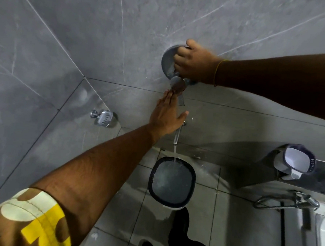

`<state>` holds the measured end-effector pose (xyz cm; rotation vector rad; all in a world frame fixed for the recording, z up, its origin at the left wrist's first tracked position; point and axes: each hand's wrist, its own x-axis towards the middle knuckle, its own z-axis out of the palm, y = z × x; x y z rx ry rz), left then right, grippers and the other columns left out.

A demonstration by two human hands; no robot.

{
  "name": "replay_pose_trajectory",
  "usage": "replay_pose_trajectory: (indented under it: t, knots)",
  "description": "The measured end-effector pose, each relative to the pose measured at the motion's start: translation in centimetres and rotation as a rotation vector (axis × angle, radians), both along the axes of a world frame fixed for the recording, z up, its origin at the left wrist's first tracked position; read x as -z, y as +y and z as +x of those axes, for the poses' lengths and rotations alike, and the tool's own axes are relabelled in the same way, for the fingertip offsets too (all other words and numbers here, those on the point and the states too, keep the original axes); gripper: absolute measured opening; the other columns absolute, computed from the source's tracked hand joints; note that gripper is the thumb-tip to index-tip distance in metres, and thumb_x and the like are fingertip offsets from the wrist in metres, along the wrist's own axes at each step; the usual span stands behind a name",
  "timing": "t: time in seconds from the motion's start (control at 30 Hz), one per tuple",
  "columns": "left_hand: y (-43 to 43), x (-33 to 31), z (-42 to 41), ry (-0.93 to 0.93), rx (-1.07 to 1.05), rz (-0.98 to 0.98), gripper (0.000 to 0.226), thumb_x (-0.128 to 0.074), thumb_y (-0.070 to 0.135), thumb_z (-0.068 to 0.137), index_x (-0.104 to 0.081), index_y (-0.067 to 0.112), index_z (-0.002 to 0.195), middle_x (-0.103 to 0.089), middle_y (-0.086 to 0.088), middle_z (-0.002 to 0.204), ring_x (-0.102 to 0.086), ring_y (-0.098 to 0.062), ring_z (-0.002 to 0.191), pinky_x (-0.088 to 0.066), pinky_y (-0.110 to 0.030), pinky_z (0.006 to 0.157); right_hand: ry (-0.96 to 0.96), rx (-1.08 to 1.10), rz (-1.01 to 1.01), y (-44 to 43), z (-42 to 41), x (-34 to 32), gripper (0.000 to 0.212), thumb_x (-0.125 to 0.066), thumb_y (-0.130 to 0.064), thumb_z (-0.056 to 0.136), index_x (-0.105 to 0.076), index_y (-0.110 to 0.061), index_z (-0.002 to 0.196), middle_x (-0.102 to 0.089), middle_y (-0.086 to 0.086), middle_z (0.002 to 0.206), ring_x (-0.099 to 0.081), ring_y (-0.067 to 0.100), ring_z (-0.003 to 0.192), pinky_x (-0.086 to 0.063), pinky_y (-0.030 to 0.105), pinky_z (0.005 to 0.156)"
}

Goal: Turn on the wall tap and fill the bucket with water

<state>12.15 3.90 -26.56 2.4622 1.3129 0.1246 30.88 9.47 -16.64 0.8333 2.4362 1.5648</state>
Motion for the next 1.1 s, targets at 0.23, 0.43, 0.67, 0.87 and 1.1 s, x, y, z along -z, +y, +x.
replay_pose_trajectory:
  t: [0.23, 0.43, 0.67, 0.87, 1.1]
  knots:
    - [0.3, -0.3, -0.1, 0.002, 0.021, 0.016, 0.091, -0.050, 0.057, 0.101, -0.011, 0.004, 0.164, -0.012, -0.019, 0.174, -0.007, -0.033, 0.162, -0.008, -0.044, 0.129, -0.094, 0.012, -0.096, 1.0, 0.2, -0.7, 0.011, -0.056, -0.026, 0.093, -0.066, -0.023, 0.094, -0.065, 0.001, 0.084, -0.065, 0.022, 0.066, -0.051, 0.031, 0.071]
    - [0.1, -0.1, -0.3, -0.020, 0.040, 0.022, 0.091, -0.050, 0.057, 0.101, -0.013, 0.004, 0.164, -0.012, -0.018, 0.174, -0.007, -0.033, 0.162, -0.011, -0.047, 0.131, -0.241, -0.020, -0.157, 1.7, 0.3, -1.6, 0.009, -0.049, -0.022, 0.095, -0.053, -0.020, 0.102, -0.066, 0.001, 0.078, -0.068, 0.020, 0.058, -0.049, 0.028, 0.068]
    - [1.1, 0.2, -2.0, -0.061, 0.086, 0.100, 0.092, -0.052, 0.055, 0.100, -0.011, 0.004, 0.165, -0.012, -0.019, 0.174, -0.005, -0.031, 0.162, -0.013, -0.049, 0.131, 0.247, 0.099, 0.089, 0.6, 1.4, 2.4, 0.017, -0.059, -0.030, 0.096, -0.066, -0.015, 0.099, -0.062, 0.003, 0.060, -0.057, 0.021, 0.048, -0.048, 0.026, 0.059]
    - [2.3, -2.6, -7.4, -0.055, 0.099, 0.396, 0.089, -0.053, 0.052, 0.097, -0.023, -0.001, 0.162, -0.022, -0.021, 0.172, -0.016, -0.034, 0.161, -0.023, -0.050, 0.129, 0.814, 0.423, -0.194, -2.2, -1.5, 3.2, 0.034, -0.047, -0.036, 0.098, -0.064, -0.014, 0.117, -0.074, 0.012, 0.089, -0.072, 0.034, 0.076, -0.050, 0.040, 0.069]
    - [2.3, -17.4, -13.4, -0.237, 0.067, 0.695, 0.083, -0.049, 0.043, 0.102, -0.014, 0.002, 0.164, -0.009, -0.014, 0.175, -0.003, -0.027, 0.163, -0.007, -0.045, 0.132, 1.261, 0.445, 0.066, -10.9, -7.2, -10.4, 0.060, -0.047, -0.019, 0.098, -0.038, -0.007, 0.156, -0.038, 0.014, 0.164, -0.037, 0.032, 0.151, -0.032, 0.045, 0.121]
